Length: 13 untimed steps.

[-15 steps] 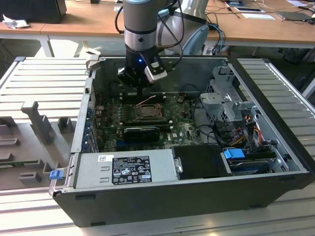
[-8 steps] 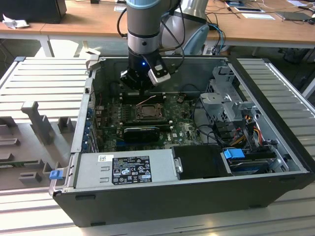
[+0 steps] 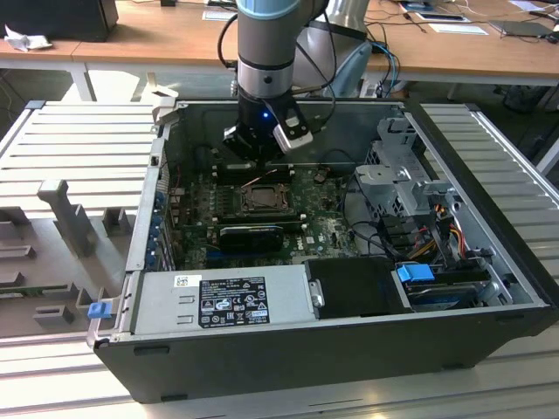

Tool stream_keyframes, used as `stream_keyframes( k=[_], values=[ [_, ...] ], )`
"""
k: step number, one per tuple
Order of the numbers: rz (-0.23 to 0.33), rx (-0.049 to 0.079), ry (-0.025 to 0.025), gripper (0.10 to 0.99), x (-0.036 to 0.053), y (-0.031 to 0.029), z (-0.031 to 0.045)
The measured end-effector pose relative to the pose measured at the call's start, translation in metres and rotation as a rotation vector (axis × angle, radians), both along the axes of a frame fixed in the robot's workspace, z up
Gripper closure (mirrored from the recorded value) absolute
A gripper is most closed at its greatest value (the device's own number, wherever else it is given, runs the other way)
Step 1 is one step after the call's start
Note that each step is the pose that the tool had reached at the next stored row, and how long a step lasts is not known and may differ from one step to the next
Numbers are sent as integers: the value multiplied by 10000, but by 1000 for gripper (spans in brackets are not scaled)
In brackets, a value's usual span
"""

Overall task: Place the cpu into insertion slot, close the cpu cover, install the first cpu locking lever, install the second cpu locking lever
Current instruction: 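Install the first cpu locking lever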

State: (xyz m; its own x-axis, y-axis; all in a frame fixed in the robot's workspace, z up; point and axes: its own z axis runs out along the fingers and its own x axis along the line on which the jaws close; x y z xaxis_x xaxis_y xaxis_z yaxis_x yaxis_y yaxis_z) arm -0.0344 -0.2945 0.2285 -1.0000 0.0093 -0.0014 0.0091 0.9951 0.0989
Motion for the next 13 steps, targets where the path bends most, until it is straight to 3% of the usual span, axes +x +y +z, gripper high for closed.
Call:
stream_keyframes(
  k=[4,5,6,13],
  values=[
    [0,3,-8,980,29,6,-2],
    [63,3,-29,980,31,63,-1],
    [82,3,-29,980,32,69,-1],
    [307,2,-27,980,50,70,-14]
  ],
)
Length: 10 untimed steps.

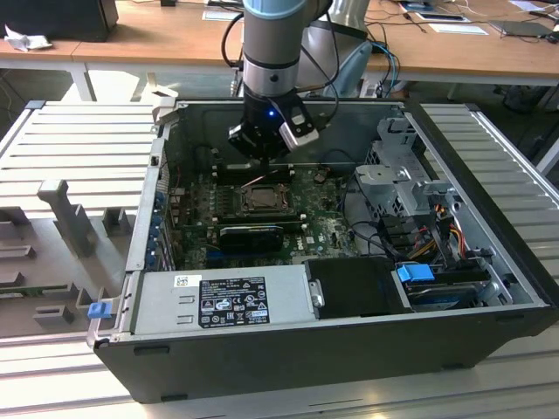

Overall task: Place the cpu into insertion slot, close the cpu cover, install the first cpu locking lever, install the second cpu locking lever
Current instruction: 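Install the first cpu locking lever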

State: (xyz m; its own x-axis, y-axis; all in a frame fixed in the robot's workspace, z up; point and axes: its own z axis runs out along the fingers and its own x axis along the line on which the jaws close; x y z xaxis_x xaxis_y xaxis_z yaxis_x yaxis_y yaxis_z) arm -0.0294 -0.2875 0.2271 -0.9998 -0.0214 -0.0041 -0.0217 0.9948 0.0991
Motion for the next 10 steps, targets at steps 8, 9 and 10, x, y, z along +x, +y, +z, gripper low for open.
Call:
stream_keyframes(
  k=[8,9,10],
  values=[
    [23,5,-1,980,76,9,-14],
    [29,4,-1,980,82,10,-17],
    [35,4,-1,980,89,11,-23]
  ],
)
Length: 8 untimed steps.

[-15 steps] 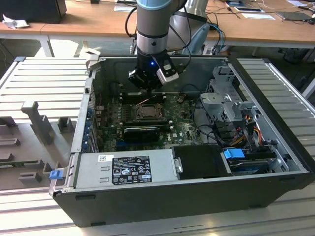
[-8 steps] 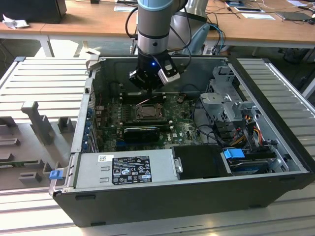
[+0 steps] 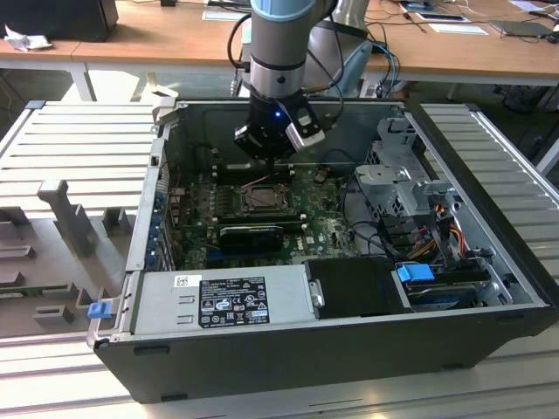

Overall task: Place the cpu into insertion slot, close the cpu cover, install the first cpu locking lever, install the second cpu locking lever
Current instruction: 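Install the first cpu locking lever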

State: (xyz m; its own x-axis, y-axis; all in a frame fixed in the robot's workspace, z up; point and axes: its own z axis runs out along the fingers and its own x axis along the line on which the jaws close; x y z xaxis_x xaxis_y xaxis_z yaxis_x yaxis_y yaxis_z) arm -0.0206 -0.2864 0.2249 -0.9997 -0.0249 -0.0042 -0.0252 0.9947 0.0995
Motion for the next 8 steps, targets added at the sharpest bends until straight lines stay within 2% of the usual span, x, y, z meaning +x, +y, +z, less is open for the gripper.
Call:
stream_keyframes(
  k=[8],
  values=[
    [53,-1,-1,980,27,3,-87]
  ],
)
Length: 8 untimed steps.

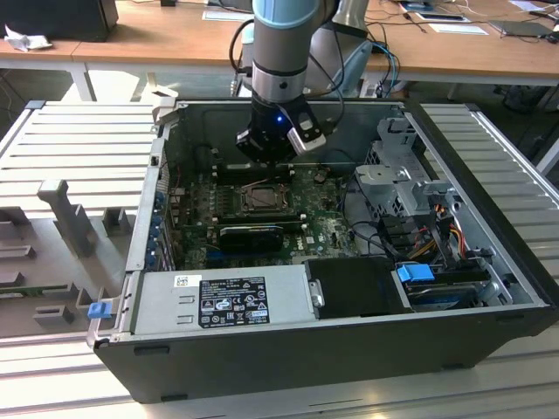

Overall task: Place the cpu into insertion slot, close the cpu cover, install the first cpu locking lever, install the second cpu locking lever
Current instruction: 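Install the first cpu locking lever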

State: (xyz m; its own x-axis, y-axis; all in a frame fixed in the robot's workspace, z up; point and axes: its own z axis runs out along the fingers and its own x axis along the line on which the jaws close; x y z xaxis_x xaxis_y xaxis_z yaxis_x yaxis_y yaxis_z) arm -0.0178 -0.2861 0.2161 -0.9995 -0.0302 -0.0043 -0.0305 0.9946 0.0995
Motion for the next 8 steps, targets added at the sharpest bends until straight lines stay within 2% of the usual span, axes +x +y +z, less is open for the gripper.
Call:
stream_keyframes(
  k=[8],
  values=[
    [353,1,0,980,8,0,-38]
  ],
)
